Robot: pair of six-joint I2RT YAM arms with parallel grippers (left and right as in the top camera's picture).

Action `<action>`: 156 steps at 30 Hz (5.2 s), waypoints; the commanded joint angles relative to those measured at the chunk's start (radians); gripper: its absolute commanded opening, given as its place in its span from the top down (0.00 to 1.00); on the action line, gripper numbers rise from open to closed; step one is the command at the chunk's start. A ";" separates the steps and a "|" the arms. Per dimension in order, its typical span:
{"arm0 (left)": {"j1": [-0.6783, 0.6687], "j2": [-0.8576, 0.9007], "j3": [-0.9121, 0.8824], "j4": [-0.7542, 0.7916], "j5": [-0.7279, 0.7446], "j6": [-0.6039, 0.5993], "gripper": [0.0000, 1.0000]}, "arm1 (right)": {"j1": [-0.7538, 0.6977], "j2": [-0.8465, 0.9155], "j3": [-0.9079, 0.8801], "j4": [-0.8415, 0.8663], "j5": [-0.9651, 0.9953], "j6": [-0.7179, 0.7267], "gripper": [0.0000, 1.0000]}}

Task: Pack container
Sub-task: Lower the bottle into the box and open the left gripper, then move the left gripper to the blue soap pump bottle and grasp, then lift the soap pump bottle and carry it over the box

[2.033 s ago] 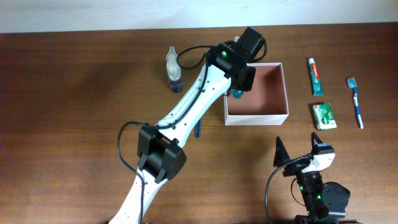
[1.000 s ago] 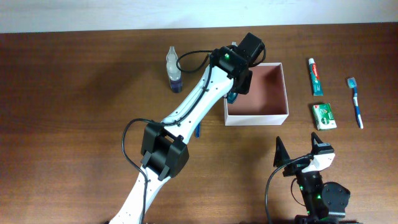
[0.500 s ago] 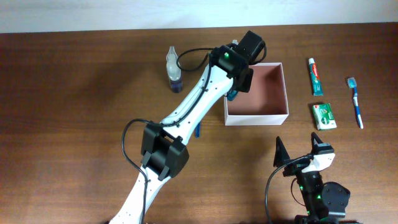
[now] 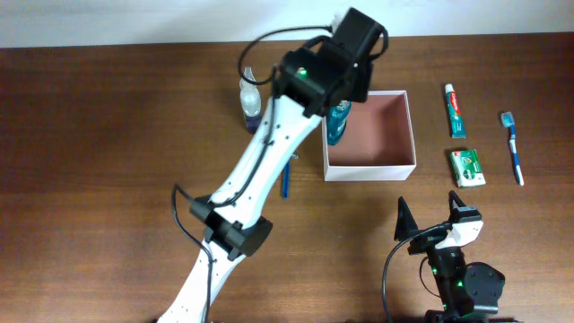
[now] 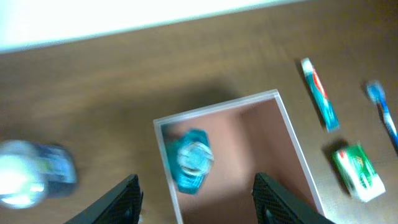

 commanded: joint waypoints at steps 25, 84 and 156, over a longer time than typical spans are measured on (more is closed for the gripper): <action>0.329 -0.066 -0.300 -0.058 -0.017 0.013 0.40 | 0.005 -0.010 -0.005 -0.006 -0.002 0.003 0.01; 0.329 -0.097 -0.509 0.130 -0.003 0.043 0.69 | 0.005 -0.010 -0.005 -0.006 -0.002 0.003 0.02; -0.095 -0.291 -0.588 0.568 0.098 0.144 0.68 | 0.005 -0.010 -0.005 -0.006 -0.002 0.003 0.01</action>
